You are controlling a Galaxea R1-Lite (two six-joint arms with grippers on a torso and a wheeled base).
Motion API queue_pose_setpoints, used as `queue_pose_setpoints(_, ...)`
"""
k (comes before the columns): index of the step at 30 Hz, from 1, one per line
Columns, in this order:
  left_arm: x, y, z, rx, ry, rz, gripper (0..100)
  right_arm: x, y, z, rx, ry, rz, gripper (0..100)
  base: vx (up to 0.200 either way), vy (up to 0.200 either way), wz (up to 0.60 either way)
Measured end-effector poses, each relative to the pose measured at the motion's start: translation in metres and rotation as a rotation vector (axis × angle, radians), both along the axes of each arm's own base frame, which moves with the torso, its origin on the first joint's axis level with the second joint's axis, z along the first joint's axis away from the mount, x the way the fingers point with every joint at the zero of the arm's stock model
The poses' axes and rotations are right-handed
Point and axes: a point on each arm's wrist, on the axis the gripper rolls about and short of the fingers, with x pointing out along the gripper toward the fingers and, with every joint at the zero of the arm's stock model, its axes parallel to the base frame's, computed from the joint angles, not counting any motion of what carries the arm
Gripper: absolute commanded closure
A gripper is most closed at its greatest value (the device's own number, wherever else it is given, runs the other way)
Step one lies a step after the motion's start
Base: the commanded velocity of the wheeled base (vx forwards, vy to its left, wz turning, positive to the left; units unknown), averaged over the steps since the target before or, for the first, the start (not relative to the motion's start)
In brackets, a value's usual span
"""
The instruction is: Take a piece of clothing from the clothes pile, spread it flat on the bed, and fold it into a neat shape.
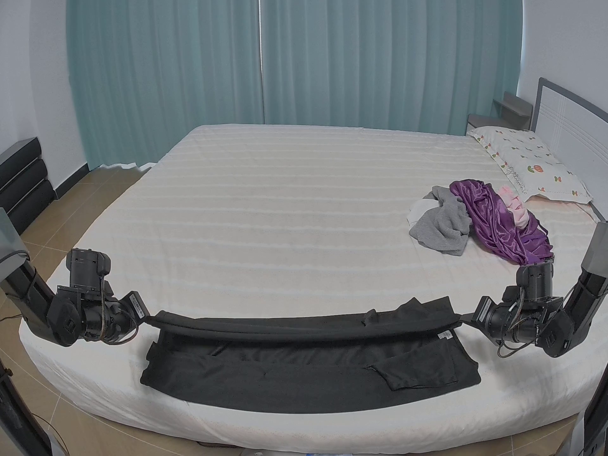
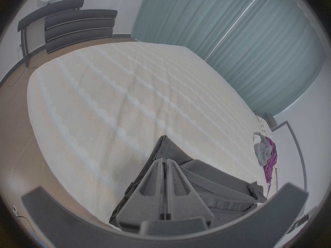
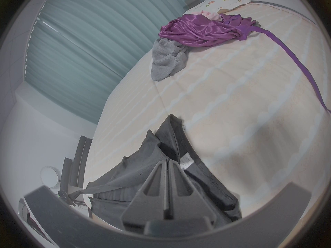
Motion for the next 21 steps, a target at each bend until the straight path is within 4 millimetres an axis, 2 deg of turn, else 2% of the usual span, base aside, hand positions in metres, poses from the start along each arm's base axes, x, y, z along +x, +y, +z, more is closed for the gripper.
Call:
queue_pose_setpoints(8, -0.011, -0.001, -0.010, 0.006, 0.052, -0.024, 100, -0.014, 0.001, -0.008, -0.041, -0.043, 0.050, 100, 0.000, 0.000, 0.00)
queue_pose_setpoints(21, -0.023, -0.005, -0.027, 0.024, 0.134, -0.060, 100, -0.029, 0.004, -0.034, -0.087, -0.025, 0.097, 100, 0.000, 0.000, 0.00)
